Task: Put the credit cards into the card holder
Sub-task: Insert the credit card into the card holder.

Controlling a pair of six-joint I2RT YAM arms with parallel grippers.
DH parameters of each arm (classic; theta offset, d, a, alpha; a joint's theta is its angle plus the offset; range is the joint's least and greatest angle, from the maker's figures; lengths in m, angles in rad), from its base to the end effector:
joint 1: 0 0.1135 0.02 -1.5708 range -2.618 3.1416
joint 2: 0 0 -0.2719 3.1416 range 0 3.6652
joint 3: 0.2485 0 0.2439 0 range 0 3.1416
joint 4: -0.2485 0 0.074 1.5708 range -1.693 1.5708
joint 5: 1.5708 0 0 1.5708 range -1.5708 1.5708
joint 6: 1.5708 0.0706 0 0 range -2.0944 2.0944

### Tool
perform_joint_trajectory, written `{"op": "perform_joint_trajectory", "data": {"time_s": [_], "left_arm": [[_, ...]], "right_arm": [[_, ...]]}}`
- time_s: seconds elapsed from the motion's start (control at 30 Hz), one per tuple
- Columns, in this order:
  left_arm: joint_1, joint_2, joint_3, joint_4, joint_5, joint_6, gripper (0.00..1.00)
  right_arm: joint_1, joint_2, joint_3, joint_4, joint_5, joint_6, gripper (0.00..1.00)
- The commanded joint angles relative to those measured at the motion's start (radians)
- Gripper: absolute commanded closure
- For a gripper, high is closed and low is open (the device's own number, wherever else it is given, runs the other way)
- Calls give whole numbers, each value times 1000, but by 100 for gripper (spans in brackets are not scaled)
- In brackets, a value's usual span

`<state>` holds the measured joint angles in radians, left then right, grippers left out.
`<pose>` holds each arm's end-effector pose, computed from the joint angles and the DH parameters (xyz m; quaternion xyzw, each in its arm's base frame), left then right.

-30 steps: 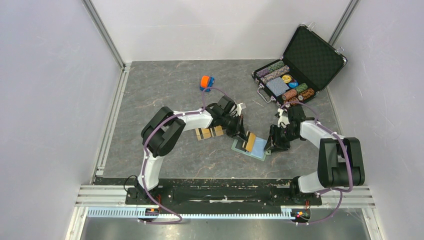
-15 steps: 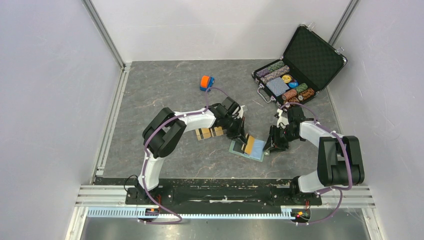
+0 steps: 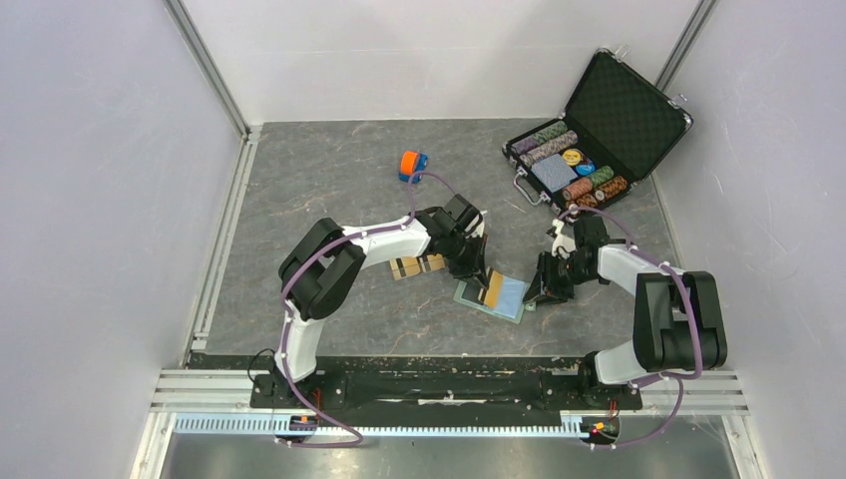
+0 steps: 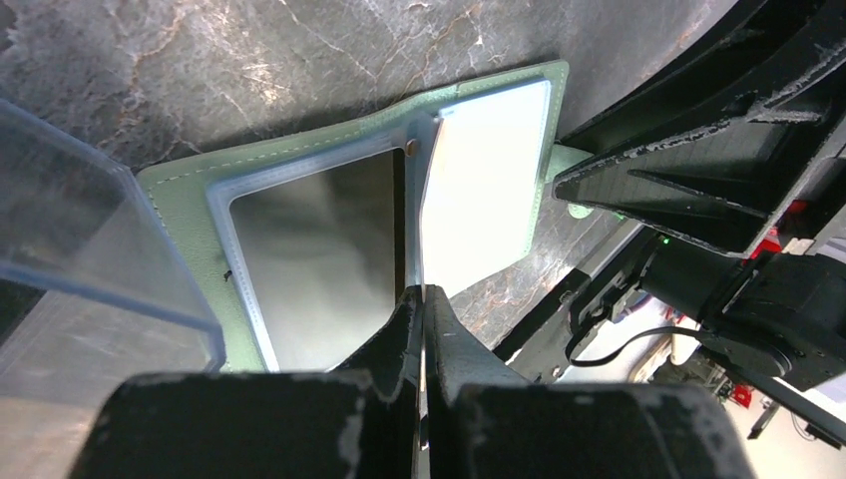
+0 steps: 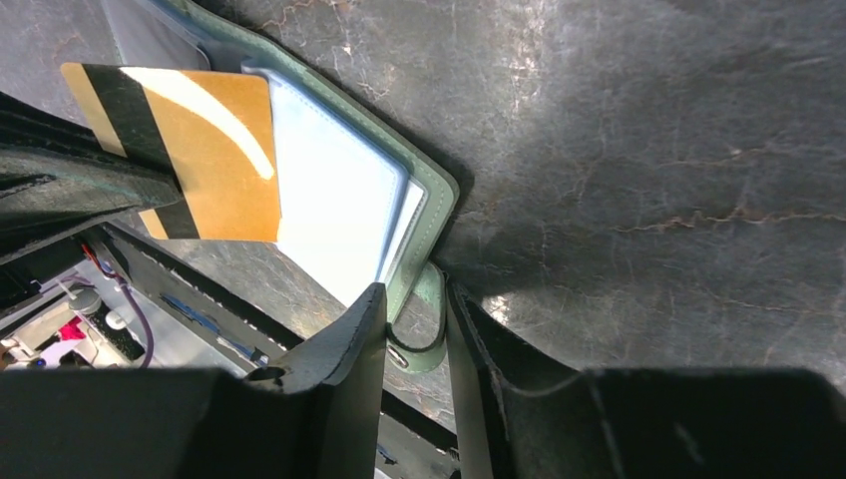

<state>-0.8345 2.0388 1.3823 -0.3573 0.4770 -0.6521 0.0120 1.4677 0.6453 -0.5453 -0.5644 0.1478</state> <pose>0.2707 -0.3469 0.1433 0.1498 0.9245 -0.3480 0.0430 0.2233 0.0404 0.1206 0.0367 0.9552 0.2839 0.0749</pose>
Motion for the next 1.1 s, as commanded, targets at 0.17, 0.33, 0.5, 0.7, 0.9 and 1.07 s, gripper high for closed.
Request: {"op": "perform_joint_trajectory", "data": {"time_s": [0.17,0.33,0.5,0.7,0.9,1.07], "left_arm": [[-14,-34,-12,-50,-112,-20,98],[-30,-6,17,-34,-59,-15,98],[-42,17,23,18,15,-32,98],[-43,17,0,63,52,-51,98],[-42,18,-5,34,38,-52,98],[-39,-24,-24,12,-34,-41,98]], "right_arm": [[5,15,-45,41,41,-11,70],[4,16,-45,46,32,-9,70],[3,16,-54,57,14,-7,71],[4,20,-65,73,-7,-1,71],[3,24,-67,77,-5,-1,71],[3,25,-68,79,-6,0,72]]}}
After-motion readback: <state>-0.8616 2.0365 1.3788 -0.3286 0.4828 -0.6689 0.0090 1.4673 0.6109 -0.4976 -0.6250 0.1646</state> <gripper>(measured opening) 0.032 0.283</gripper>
